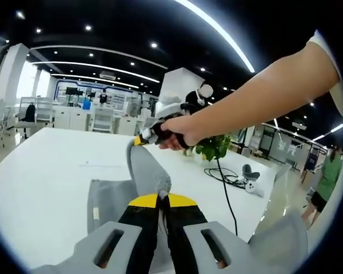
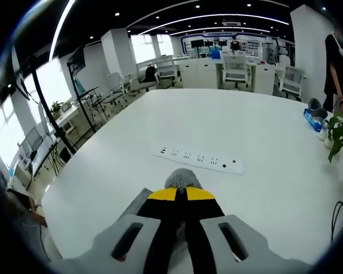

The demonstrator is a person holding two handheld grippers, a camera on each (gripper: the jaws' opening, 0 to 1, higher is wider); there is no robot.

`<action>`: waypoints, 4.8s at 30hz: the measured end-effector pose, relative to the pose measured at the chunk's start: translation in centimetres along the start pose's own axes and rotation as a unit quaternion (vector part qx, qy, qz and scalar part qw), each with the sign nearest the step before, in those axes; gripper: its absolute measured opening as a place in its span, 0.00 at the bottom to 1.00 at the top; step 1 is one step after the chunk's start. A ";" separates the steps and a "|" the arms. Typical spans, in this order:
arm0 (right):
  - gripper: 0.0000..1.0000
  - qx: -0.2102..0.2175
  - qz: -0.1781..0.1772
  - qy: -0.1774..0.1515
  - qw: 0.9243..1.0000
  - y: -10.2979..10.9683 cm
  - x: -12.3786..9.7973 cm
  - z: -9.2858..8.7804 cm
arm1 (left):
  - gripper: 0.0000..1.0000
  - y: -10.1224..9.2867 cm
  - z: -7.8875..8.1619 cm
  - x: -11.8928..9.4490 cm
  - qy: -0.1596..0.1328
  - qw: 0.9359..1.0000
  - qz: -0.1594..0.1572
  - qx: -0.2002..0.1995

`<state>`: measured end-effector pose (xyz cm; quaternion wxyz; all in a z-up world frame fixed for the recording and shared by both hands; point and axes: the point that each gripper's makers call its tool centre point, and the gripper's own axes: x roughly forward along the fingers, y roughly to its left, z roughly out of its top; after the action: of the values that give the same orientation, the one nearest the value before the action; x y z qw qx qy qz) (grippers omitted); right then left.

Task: Fold the towel on the table until its edges align and the towel forms a compact rectangular stack.

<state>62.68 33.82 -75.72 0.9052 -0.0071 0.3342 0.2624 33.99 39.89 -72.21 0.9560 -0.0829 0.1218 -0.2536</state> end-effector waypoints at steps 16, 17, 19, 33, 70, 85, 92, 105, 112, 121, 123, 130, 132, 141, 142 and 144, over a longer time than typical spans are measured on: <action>0.01 -0.011 0.019 0.005 1.000 2.6 3.1 -1.2 | 0.04 2.3 -2.5 -1.2 0.020 0.999 0.036 0.013; 0.01 -0.012 0.022 0.004 1.000 2.9 3.3 -1.3 | 0.04 2.5 -2.7 -1.2 0.021 0.999 0.038 0.013; 0.01 -0.014 0.027 0.004 1.000 3.4 3.9 -1.4 | 0.04 2.7 -2.9 -1.4 0.023 0.999 0.042 0.013; 0.01 -0.026 0.045 0.022 0.998 5.3 6.6 -2.6 | 0.04 4.7 -5.7 -2.0 0.053 0.996 0.067 0.006; 0.04 0.037 0.074 0.013 0.996 9.1 12.2 -6.7 | 0.04 10.2 -15.3 -3.2 0.190 0.977 0.088 -0.041; 0.14 0.046 0.069 -0.033 0.996 6.4 8.0 -3.5 | 0.07 11.3 -15.0 -4.7 0.194 0.976 0.098 -0.018; 0.15 0.045 0.064 -0.043 0.996 6.3 4.9 -3.0 | 0.06 11.3 -14.4 -5.3 0.181 0.978 0.100 -0.004; 0.27 -0.007 0.065 -0.057 0.996 5.2 1.1 -1.8 | 0.07 11.0 -12.6 -5.0 0.166 0.982 0.092 0.018; 0.34 -0.029 0.061 -0.066 0.996 4.9 -2.2 -1.6 | 0.07 11.1 -11.0 -4.5 0.159 0.983 0.090 0.029; 0.39 -0.027 0.052 -0.079 0.995 2.7 -4.4 -1.9 | 0.12 11.5 -8.5 -3.3 0.141 0.985 0.090 0.049; 0.39 -0.025 0.051 -0.075 0.996 2.3 -4.6 -2.5 | 0.14 11.7 -7.8 -3.1 0.137 0.985 0.094 0.050; 0.40 -0.024 0.061 -0.067 0.996 2.0 -5.1 -4.7 | 0.14 12.4 -7.0 -2.3 0.136 0.984 0.104 0.049; 0.40 -0.030 0.061 -0.064 0.996 2.3 -5.7 -5.6 | 0.15 12.5 -7.0 -2.2 0.139 0.983 0.109 0.048; 0.40 -0.023 0.067 -0.049 0.996 2.1 -6.7 -9.9 | 0.23 13.7 -5.7 -0.6 0.139 0.982 0.120 0.051; 0.40 -0.024 0.069 -0.046 0.996 2.3 -6.8 -10.3 | 0.24 13.8 -5.7 -0.3 0.140 0.981 0.121 0.051; 0.40 -0.031 0.069 -0.038 0.996 1.7 -6.0 -11.2 | 0.24 13.9 -5.4 0.0 0.137 0.981 0.123 0.051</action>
<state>51.26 30.37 -80.47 0.8964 -0.0019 0.2911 0.3342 38.98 51.32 -80.44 0.9571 0.0174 0.2481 -0.1485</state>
